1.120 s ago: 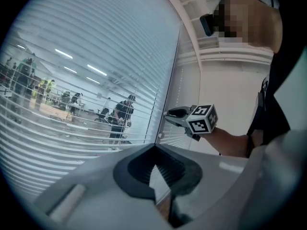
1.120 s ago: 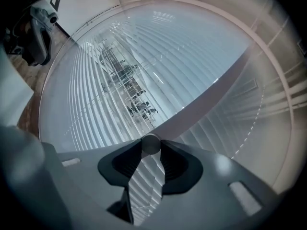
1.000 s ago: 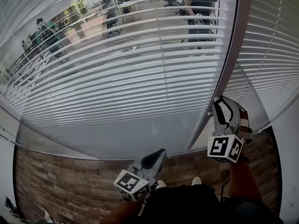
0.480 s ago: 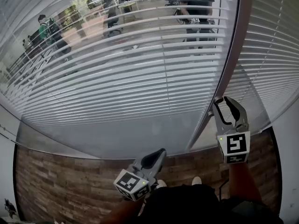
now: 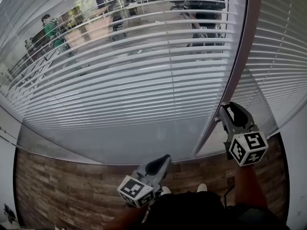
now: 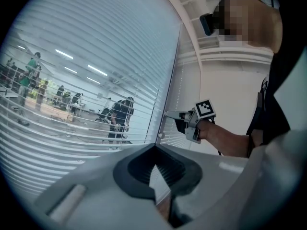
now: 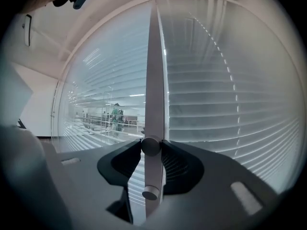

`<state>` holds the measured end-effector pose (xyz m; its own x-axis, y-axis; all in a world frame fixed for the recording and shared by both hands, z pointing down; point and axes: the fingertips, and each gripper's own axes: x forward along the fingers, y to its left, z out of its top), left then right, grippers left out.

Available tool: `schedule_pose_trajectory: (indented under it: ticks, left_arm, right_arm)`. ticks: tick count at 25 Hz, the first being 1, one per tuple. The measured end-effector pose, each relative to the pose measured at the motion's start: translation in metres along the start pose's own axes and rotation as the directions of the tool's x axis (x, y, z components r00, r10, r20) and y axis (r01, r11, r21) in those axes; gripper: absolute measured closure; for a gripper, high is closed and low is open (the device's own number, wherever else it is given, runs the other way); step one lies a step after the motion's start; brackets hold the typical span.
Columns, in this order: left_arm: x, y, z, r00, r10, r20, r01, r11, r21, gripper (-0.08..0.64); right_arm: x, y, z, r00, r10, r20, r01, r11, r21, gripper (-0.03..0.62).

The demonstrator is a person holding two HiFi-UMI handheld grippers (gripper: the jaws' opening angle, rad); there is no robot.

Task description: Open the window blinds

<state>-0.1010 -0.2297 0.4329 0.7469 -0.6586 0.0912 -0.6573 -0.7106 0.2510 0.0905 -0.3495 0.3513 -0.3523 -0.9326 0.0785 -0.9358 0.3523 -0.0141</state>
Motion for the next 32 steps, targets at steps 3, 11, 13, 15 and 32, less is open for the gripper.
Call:
schedule_pose_trajectory:
  ticks: [3, 11, 13, 15, 32]
  left_arm:
    - [0.0, 0.001, -0.002, 1.0, -0.009, 0.008, 0.009, 1.0, 0.005, 0.56]
    - [-0.002, 0.005, -0.009, 1.0, 0.008, -0.009, -0.008, 1.0, -0.003, 0.56]
    - [-0.002, 0.003, -0.008, 1.0, -0.001, 0.0, 0.001, 1.0, -0.005, 0.56]
    - [-0.002, 0.002, -0.008, 1.0, -0.008, 0.002, 0.008, 1.0, 0.005, 0.56]
    - [-0.003, -0.006, -0.005, 1.0, -0.003, 0.008, 0.003, 1.0, -0.005, 0.56]
  right_arm:
    - [0.001, 0.0, 0.0, 1.0, -0.004, -0.005, 0.004, 1.0, -0.029, 0.436]
    - [0.002, 0.004, -0.013, 0.998, -0.056, -0.022, 0.05, 0.976, -0.21, 0.439]
    - [0.002, 0.004, -0.012, 0.997, -0.077, -0.025, 0.067, 0.956, -0.285, 0.44]
    - [0.002, 0.005, -0.009, 0.995, -0.1, -0.029, 0.083, 0.929, -0.36, 0.44]
    - [-0.001, 0.008, 0.001, 0.99, -0.136, -0.039, 0.105, 0.891, -0.442, 0.436]
